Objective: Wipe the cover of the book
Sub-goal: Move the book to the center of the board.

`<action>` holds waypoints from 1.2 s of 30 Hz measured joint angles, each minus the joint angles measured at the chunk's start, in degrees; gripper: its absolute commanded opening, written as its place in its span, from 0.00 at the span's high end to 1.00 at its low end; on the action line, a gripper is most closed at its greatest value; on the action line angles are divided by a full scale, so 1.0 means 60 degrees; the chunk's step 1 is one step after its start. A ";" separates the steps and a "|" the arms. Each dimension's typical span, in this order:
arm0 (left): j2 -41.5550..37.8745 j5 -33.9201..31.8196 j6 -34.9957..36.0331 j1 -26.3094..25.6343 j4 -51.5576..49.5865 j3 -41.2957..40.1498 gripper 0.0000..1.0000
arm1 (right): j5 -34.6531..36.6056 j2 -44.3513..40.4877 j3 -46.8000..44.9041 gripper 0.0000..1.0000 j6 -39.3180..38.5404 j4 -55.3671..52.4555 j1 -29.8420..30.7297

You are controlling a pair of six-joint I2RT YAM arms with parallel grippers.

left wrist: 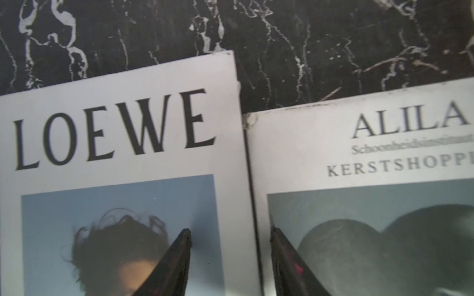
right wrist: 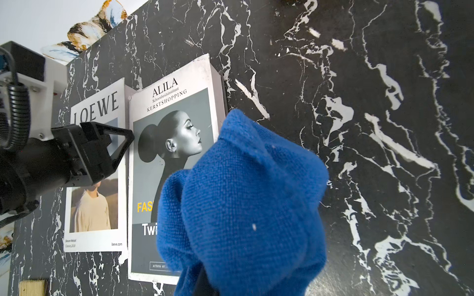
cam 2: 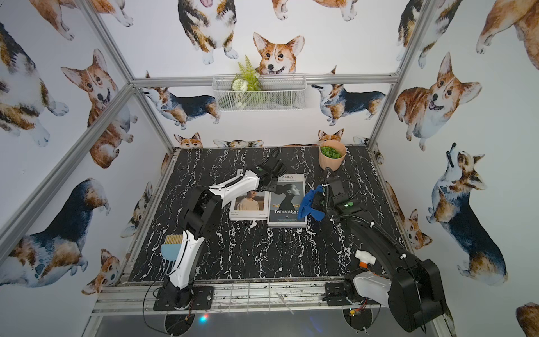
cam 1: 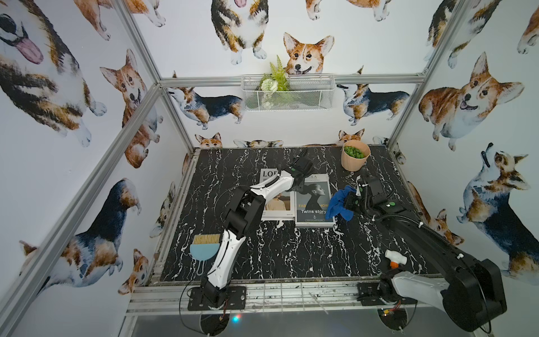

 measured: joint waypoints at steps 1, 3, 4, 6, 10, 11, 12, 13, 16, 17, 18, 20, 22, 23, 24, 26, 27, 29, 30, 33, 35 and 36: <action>-0.0149 0.0015 -0.0007 0.0066 0.0135 -0.0251 0.48 | -0.0004 0.0073 0.0047 1.00 -0.0007 0.0000 0.0000; -0.0455 0.0033 -0.0025 0.0204 0.0240 -0.0729 0.49 | -0.0018 0.0229 0.0149 1.00 -0.0011 0.0007 0.0000; -0.0590 0.0022 -0.0029 0.0291 0.0219 -0.0929 0.49 | -0.0066 0.0310 0.0193 1.00 -0.0011 0.0018 0.0000; -0.0761 0.0036 -0.0036 0.0426 0.0273 -0.1188 0.50 | -0.0171 0.0419 0.0237 1.00 -0.0015 0.0040 0.0000; -0.0958 0.0076 0.0011 0.0546 0.0492 -0.1545 0.51 | -0.0182 0.0623 0.0350 1.00 -0.0015 0.0036 -0.0007; -0.1031 0.0120 0.0018 0.0579 0.0601 -0.1672 0.51 | -0.0182 0.0641 0.0375 1.00 -0.0018 0.0036 -0.0015; -0.1104 0.0135 0.0055 0.0623 0.0670 -0.1792 0.51 | -0.0178 0.0656 0.0419 1.00 -0.0025 0.0033 -0.0033; -0.1173 0.0142 0.0098 0.0670 0.0696 -0.1909 0.51 | -0.0178 0.0656 0.0463 1.00 -0.0029 0.0029 -0.0047; -0.1639 0.0146 0.0273 0.0998 0.0987 -0.2674 0.51 | -0.0178 0.0659 0.0637 1.00 -0.0069 0.0015 -0.0124; -0.1840 0.0146 0.0321 0.1155 0.1067 -0.2991 0.51 | -0.0182 0.0678 0.0718 1.00 -0.0095 -0.0011 -0.0131; -0.2033 0.0146 0.0346 0.1326 0.1122 -0.3293 0.51 | -0.0215 0.0721 0.0849 1.00 -0.0244 -0.0033 -0.0182; -0.2371 0.0211 0.0452 0.1650 0.1195 -0.3756 0.51 | -0.0353 0.0841 0.1031 1.00 -0.0273 -0.0073 -0.0197; -0.2736 0.0375 0.0514 0.1938 0.1111 -0.4109 0.50 | -0.0543 0.1086 0.1333 1.00 -0.0379 -0.0255 -0.0233; -0.2892 0.0463 0.0510 0.1989 0.1013 -0.4215 0.50 | -0.0685 0.1231 0.1512 1.00 -0.0532 -0.0331 -0.0240; -0.3045 0.0623 0.0510 0.1985 0.0900 -0.4273 0.50 | -0.0718 0.1330 0.1643 1.00 -0.0532 -0.0393 -0.0240; -0.3410 0.1089 0.0495 0.1847 0.0823 -0.4357 0.49 | -0.0790 0.1457 0.1861 1.00 -0.0630 -0.0557 -0.0244; -0.3639 0.1282 0.0393 0.1708 0.0900 -0.4426 0.48 | -0.0820 0.1523 0.1971 1.00 -0.0776 -0.0645 -0.0251; -0.4054 0.1727 0.0142 0.1344 0.1177 -0.4586 0.47 | -0.0852 0.1603 0.2135 1.00 -0.0827 -0.0790 -0.0251; -0.4189 0.2014 0.0007 0.1118 0.1348 -0.4641 0.46 | -0.0852 0.1636 0.2197 1.00 -0.0933 -0.0841 -0.0251; -0.4200 0.2554 -0.0546 0.0299 0.1912 -0.4805 0.45 | -0.0856 0.1730 0.2299 1.00 -0.0973 -0.0918 -0.0251; -0.4080 0.2823 -0.0809 -0.0033 0.2138 -0.4870 0.44 | -0.0914 0.1752 0.2328 1.00 -0.0973 -0.0976 -0.0251; -0.3920 0.2881 -0.1009 -0.0168 0.2368 -0.4918 0.44 | -0.0918 0.1756 0.2331 1.00 -0.0973 -0.0984 -0.0251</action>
